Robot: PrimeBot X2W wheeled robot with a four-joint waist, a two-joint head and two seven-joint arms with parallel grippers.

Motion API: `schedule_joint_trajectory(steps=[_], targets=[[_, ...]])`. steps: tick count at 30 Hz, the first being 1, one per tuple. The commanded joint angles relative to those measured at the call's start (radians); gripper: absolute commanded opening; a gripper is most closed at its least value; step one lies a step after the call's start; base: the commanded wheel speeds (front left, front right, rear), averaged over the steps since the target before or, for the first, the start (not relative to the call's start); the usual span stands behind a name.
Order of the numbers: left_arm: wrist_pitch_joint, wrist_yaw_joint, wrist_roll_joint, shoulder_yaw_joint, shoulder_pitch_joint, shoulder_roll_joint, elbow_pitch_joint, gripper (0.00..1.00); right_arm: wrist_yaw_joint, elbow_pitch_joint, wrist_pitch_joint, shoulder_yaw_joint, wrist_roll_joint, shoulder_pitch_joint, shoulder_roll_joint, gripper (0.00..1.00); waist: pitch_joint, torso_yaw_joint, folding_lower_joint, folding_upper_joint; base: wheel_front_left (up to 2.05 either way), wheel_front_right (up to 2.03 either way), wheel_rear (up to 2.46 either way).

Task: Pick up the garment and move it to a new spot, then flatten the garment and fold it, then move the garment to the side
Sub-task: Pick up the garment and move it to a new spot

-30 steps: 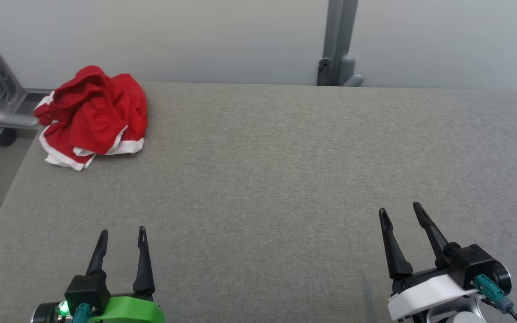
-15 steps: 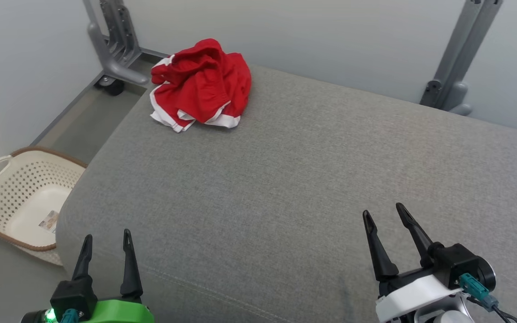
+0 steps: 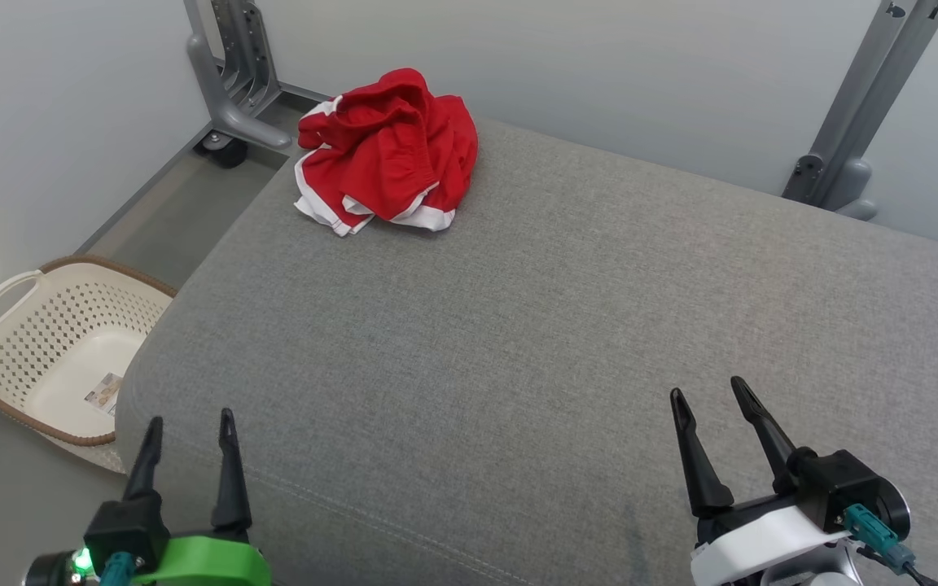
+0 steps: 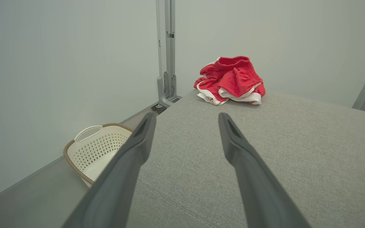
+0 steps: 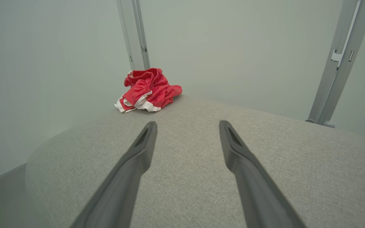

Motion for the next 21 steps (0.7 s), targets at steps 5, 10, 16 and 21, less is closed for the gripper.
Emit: schedule_joint_trajectory(steps=[5, 10, 16, 21], targets=[[-0.002, -0.031, 0.021, 0.040, -0.162, 0.062, -0.021, 1.00, 0.000, -0.025, -0.004, -0.027, -0.037, -0.022, -0.004, 1.00, 0.081, -0.079, 0.0000, 0.0098, 0.00, 0.00, 0.00], [-0.002, -0.070, 0.013, 0.057, -0.366, 0.131, -0.005, 1.00, 0.000, -0.061, -0.004, -0.064, -0.077, -0.062, -0.004, 1.00, 0.176, -0.137, 0.0000, 0.0098, 0.00, 0.00, 0.00], [0.066, -0.107, 0.041, 0.028, -0.636, 0.249, 0.090, 1.00, 0.000, -0.087, -0.004, -0.090, -0.128, -0.129, -0.004, 1.00, 0.309, -0.217, 0.0000, 0.0098, 0.00, 0.00, 0.00], [0.143, -0.126, 0.022, 0.000, -0.830, 0.320, 0.222, 1.00, 0.000, -0.102, -0.004, -0.087, -0.146, -0.185, -0.004, 1.00, 0.414, -0.299, 0.0000, 0.0098, 0.00, 0.00, 0.00]])
